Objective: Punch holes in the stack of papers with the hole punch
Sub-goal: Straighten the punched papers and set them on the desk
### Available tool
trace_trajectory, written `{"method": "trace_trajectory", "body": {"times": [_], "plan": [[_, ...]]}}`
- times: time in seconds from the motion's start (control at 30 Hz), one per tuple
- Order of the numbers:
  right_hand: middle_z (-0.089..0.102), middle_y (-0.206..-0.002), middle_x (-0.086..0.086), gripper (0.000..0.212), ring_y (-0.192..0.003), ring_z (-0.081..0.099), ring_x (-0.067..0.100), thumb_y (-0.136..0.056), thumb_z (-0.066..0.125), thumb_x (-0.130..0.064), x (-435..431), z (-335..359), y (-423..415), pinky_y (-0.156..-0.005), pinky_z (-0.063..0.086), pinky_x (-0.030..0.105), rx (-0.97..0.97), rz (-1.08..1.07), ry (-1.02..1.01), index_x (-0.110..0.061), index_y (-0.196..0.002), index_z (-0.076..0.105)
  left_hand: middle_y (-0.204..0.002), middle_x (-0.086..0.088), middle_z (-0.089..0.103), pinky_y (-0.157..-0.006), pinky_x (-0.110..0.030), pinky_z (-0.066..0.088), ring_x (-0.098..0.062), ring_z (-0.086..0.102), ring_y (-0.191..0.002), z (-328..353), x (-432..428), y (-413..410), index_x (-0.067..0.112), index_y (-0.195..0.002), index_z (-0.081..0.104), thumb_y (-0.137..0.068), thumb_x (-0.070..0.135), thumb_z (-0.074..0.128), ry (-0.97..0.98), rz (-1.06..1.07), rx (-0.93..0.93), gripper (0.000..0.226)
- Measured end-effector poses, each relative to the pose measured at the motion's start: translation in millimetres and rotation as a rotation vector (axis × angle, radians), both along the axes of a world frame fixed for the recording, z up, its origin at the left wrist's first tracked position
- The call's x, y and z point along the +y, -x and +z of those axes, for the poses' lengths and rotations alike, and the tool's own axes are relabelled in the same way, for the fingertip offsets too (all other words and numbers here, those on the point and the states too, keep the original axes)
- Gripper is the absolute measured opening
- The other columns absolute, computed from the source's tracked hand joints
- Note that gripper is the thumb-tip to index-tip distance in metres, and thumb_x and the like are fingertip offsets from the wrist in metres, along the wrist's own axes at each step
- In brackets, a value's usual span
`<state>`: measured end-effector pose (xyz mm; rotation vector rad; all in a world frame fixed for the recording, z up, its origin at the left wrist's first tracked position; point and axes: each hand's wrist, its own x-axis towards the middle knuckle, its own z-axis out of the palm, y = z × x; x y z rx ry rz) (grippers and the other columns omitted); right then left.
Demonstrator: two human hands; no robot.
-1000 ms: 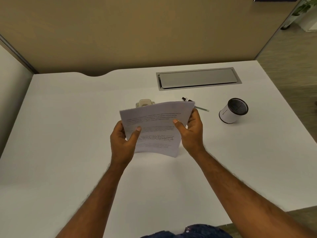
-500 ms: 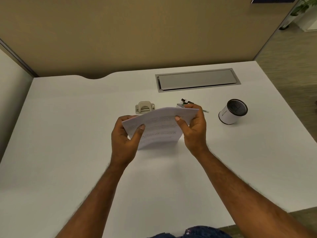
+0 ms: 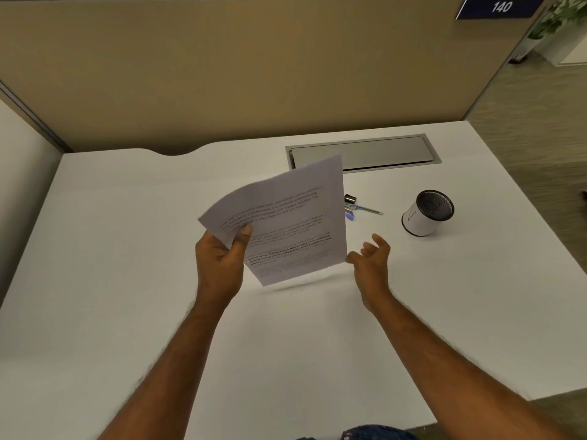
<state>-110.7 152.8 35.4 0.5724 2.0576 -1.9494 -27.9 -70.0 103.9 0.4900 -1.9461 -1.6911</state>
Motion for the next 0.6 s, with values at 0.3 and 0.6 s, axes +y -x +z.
{"method": "trace_trajectory", "body": {"times": [0.3,0.6], "plan": [[0.064,-0.104,0.002,0.022,-0.11,0.054,0.021,-0.079,0.067,-0.011,-8,-9,-18,-0.113,0.032,0.045,-0.329,0.263,0.604,-0.021,-0.098,0.061,-0.097,0.016,0.068,-0.078,-0.027,0.058,-0.009,0.066,-0.092,14,1,-1,0.025,-0.107,0.062,-0.091,0.021,0.058,-0.09,-0.037,0.07,0.017],[0.065,-0.119,0.004,0.035,-0.119,0.056,0.022,-0.085,0.064,-0.013,-4,15,-1,-0.111,0.038,0.042,0.058,0.205,0.492,-0.021,-0.118,0.06,-0.117,0.004,0.071,-0.104,-0.049,0.047,-0.025,0.063,-0.116,8,-26,-15,0.032,-0.11,0.073,-0.083,0.007,0.066,-0.328,-0.075,0.152,0.037]]}}
